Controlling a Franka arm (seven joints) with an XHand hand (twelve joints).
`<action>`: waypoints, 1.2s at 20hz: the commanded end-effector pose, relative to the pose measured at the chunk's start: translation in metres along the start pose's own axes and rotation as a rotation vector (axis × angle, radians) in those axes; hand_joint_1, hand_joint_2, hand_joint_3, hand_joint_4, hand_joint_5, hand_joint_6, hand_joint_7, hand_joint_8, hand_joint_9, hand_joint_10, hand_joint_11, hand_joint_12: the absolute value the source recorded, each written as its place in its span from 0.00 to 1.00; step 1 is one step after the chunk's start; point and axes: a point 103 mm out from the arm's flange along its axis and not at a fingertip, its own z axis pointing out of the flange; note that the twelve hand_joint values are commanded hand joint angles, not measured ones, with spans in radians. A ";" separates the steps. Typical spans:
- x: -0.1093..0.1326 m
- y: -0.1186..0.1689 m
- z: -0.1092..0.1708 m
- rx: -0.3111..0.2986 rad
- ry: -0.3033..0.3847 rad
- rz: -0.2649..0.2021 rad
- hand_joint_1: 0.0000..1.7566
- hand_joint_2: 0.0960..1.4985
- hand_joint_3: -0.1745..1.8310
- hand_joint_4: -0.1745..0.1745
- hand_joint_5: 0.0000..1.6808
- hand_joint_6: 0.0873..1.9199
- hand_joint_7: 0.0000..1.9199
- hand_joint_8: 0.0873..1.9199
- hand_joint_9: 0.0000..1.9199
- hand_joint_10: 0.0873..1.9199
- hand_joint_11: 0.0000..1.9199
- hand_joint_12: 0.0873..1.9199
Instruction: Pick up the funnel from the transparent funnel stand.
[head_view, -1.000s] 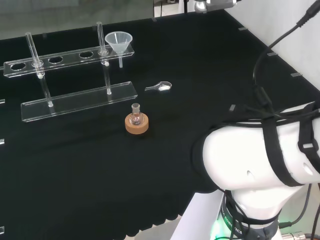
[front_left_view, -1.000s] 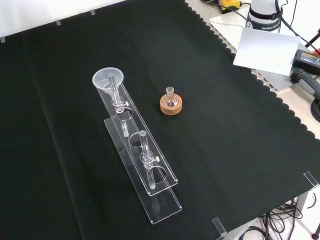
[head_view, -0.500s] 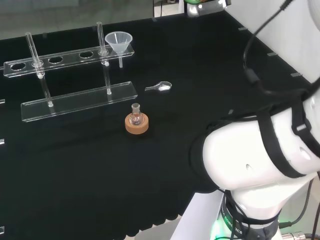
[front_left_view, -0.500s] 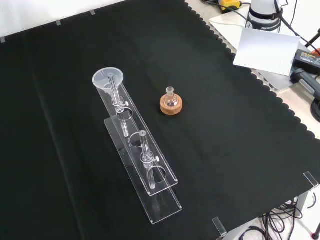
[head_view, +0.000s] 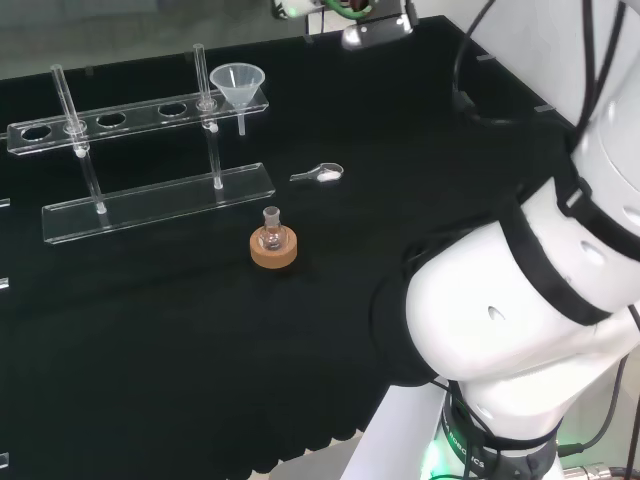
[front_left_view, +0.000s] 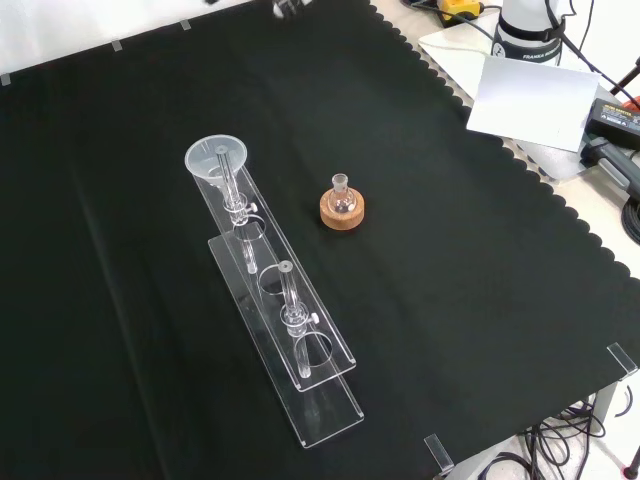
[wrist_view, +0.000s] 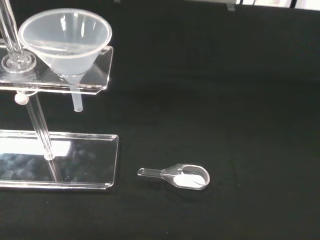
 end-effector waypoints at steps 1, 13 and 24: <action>0.032 0.044 0.017 0.015 -0.015 -0.013 0.04 0.70 0.27 0.57 0.09 0.00 0.04 0.18 0.08 0.28 0.00 0.69; 0.056 0.088 0.038 0.148 -0.044 -0.071 0.24 0.50 0.22 0.60 0.08 0.00 0.03 0.22 0.10 0.33 0.02 0.75; 0.079 0.113 0.054 0.329 -0.076 -0.128 0.35 0.41 0.22 0.68 0.00 0.00 0.00 0.08 0.00 0.42 0.06 0.82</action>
